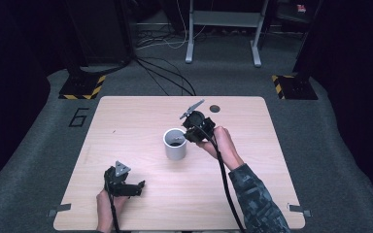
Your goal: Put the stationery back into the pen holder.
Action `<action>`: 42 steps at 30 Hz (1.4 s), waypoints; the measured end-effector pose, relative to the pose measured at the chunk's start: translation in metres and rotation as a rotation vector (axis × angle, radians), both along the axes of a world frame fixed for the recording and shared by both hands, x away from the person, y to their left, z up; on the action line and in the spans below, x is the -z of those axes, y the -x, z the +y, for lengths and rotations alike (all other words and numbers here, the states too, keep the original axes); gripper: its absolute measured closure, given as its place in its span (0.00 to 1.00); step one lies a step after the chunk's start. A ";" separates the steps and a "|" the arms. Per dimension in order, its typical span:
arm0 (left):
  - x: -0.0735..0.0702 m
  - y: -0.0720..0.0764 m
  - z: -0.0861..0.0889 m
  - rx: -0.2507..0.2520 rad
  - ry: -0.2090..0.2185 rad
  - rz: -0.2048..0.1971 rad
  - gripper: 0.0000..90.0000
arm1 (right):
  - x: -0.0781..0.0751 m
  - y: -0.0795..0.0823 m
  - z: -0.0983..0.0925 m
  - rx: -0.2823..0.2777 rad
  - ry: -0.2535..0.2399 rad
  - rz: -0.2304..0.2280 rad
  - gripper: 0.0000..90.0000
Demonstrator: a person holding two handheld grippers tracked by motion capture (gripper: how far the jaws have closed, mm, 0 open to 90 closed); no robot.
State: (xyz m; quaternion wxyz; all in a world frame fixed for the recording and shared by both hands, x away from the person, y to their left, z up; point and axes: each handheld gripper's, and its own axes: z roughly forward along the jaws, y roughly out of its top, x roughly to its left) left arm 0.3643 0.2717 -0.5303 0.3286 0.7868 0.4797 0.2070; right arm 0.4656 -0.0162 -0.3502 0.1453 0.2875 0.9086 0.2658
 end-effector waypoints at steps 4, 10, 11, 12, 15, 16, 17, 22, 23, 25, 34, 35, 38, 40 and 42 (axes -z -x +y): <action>0.000 0.000 0.000 -0.001 0.001 0.000 0.01 | 0.005 -0.006 0.005 0.005 -0.002 0.015 0.90; 0.000 0.000 0.000 -0.001 0.000 0.000 0.01 | 0.012 -0.008 0.010 0.007 0.000 0.020 0.88; 0.000 0.000 0.000 -0.001 0.000 0.000 0.01 | 0.012 -0.007 0.009 0.012 -0.009 0.016 0.84; 0.000 0.000 0.000 -0.001 0.000 0.000 0.01 | 0.011 -0.007 0.008 0.019 -0.017 0.011 0.81; 0.000 0.000 0.000 -0.001 0.000 0.000 0.01 | 0.011 -0.006 0.006 0.022 -0.046 -0.003 0.73; 0.000 0.000 0.000 0.000 0.000 0.000 0.01 | 0.010 -0.006 0.004 0.020 -0.042 -0.005 0.69; 0.000 0.000 0.000 -0.001 0.000 0.000 0.01 | 0.009 -0.005 0.002 0.020 -0.050 -0.004 0.65; 0.000 0.000 0.000 0.000 0.000 0.000 0.01 | 0.008 0.003 -0.008 0.037 -0.074 -0.007 0.40; 0.000 0.000 0.000 0.000 0.000 0.000 0.01 | 0.008 0.004 -0.010 0.043 -0.081 -0.005 0.36; 0.000 0.000 0.000 0.000 0.000 0.000 0.01 | 0.008 0.007 -0.016 0.042 -0.094 -0.001 0.30; 0.000 0.000 0.000 0.000 0.000 0.000 0.01 | 0.010 0.027 -0.046 0.063 -0.142 -0.041 0.16; 0.000 0.000 0.000 0.000 0.000 0.000 0.01 | 0.011 0.030 -0.050 0.066 -0.146 -0.045 0.15; 0.000 0.000 0.000 0.000 0.000 -0.001 0.01 | 0.013 0.037 -0.062 0.068 -0.163 -0.055 0.13; 0.000 0.000 0.000 0.000 -0.001 0.000 0.01 | 0.016 0.042 -0.068 0.076 -0.180 -0.072 0.11; 0.000 0.000 0.000 0.000 -0.001 0.001 0.01 | 0.019 0.048 -0.076 0.082 -0.186 -0.076 0.10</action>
